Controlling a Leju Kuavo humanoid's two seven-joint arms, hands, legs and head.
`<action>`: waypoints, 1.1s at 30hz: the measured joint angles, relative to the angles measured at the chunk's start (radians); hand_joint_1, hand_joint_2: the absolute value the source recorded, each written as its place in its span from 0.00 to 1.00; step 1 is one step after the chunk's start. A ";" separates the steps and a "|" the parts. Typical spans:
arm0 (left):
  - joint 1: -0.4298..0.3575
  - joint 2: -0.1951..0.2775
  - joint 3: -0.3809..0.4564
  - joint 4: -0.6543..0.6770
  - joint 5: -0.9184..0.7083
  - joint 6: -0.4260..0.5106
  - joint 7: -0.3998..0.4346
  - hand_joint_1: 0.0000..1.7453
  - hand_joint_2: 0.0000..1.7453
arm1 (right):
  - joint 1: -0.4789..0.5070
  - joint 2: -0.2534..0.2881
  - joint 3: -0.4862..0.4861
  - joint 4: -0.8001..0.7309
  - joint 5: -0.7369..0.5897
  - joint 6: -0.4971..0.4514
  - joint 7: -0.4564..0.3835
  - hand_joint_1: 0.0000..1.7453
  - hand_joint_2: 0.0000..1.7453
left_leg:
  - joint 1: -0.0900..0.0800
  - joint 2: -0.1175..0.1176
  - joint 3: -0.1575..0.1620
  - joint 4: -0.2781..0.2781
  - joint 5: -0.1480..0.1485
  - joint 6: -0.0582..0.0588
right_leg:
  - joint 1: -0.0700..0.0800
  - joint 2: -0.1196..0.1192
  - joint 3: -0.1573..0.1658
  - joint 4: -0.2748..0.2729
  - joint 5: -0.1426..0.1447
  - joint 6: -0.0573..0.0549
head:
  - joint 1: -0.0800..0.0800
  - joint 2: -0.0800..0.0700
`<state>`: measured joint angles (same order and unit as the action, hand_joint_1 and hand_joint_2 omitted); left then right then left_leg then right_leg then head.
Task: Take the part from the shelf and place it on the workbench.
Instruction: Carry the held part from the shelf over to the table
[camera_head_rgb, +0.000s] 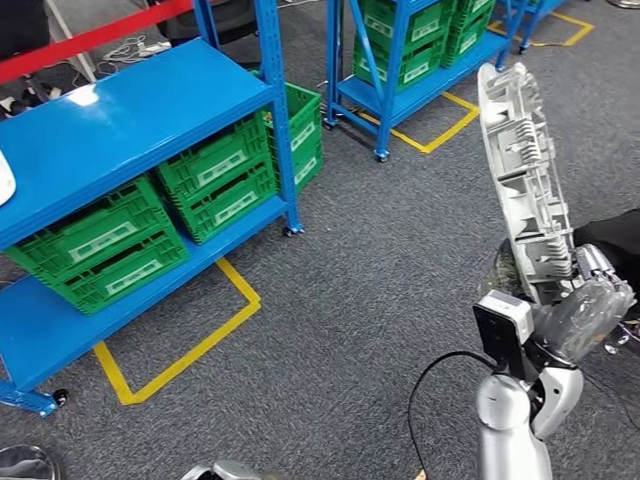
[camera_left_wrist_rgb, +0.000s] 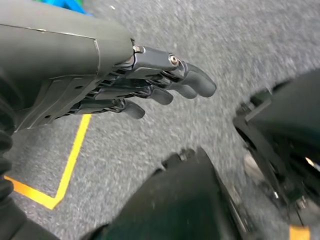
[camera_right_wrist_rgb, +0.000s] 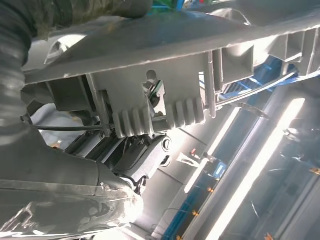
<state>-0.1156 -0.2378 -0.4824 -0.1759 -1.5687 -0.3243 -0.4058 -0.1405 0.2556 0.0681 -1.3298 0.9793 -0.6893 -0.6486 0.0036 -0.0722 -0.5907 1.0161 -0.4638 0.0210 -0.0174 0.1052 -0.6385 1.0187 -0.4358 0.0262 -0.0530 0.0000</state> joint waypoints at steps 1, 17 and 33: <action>0.000 0.000 0.000 0.000 0.000 0.000 0.000 0.00 1.00 | -0.001 0.000 0.000 0.001 -0.002 0.000 0.001 1.00 1.00 | 0.002 0.012 0.002 -0.005 0.003 0.003 | 0.001 -0.013 -0.008 0.008 -0.007 0.005 | 0.002 0.000; 0.000 0.001 -0.009 0.001 0.000 0.001 0.005 0.00 1.00 | -0.014 0.000 0.025 0.017 -0.007 0.000 0.003 1.00 1.00 | -0.004 0.142 0.001 0.024 -0.034 -0.026 | 0.007 -0.127 0.022 -0.004 -0.013 -0.013 | 0.009 0.000; 0.000 0.004 -0.037 0.002 0.000 -0.026 -0.002 0.00 1.00 | -0.018 0.001 0.042 0.028 -0.024 0.000 0.009 1.00 1.00 | 0.007 0.028 0.008 -0.011 0.003 0.006 | 0.000 -0.018 -0.034 0.045 -0.023 0.016 | 0.011 0.000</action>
<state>-0.1160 -0.2336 -0.5193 -0.1743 -1.5686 -0.3501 -0.4076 -0.1588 0.2564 0.1097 -1.3020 0.9553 -0.6893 -0.6397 0.0104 -0.0442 -0.5829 1.0053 -0.4605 0.0267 -0.0179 0.0869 -0.6724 1.0635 -0.4589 0.0422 -0.0418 0.0000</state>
